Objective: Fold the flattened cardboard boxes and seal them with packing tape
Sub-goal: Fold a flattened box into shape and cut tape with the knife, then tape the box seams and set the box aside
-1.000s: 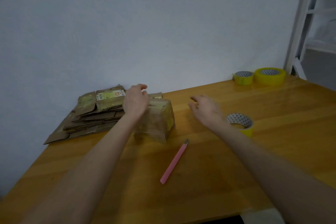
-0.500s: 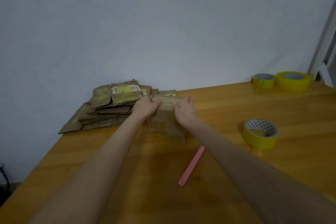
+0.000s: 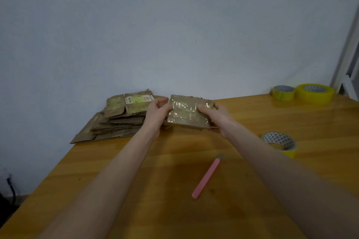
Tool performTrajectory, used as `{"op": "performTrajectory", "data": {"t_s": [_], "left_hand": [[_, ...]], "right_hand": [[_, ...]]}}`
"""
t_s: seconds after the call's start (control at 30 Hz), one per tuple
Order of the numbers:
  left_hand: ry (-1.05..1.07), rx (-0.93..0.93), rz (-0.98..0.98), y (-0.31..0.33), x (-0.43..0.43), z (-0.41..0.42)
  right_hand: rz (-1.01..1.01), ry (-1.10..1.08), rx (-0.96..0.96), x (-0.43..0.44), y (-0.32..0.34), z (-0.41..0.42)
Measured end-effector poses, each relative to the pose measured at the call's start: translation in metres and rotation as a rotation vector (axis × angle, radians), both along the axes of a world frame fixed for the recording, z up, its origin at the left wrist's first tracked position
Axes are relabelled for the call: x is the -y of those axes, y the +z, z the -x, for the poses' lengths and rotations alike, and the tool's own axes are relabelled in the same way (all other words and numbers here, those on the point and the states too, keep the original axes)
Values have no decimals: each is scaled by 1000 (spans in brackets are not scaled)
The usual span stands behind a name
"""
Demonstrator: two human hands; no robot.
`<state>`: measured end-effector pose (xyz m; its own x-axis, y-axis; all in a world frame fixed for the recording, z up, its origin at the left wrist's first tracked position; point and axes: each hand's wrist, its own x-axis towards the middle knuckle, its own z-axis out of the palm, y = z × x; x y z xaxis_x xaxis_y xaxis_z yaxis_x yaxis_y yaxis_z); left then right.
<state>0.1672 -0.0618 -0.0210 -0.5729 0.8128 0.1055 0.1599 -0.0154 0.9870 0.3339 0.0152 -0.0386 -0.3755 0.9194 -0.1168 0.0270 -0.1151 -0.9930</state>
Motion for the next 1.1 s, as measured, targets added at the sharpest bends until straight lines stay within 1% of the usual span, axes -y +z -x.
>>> {"op": "performTrajectory", "data": {"t_s": [0.1,0.23,0.33,0.43,0.57,0.7,0.87,0.97,1.1], "left_hand": [[-26,4,-55,1,0,-11],[-89,1,-62,-3,-4,-24],[-102,13,-62,-7,-14,-34],[-132,-73,-14,-6,-37,-51],[-201,-191,98,-3,-77,-94],[-249,-268,152,-15,-118,-141],[-366,-334,197,-36,-161,-197],[-406,-328,204,-44,-177,-221],[-444,-351,215,-52,-183,-233]], "right_hand": [[57,-69,-75,-5,-1,-9],[237,-81,-183,-11,-1,-22],[325,-128,-212,-19,3,-33],[307,-208,-208,-36,4,-43],[223,-482,-262,-73,1,-69],[193,-762,-218,-112,-10,-116],[218,-972,-34,-149,-34,-174],[214,-1031,27,-162,-40,-201],[219,-969,160,-167,-42,-217]]}}
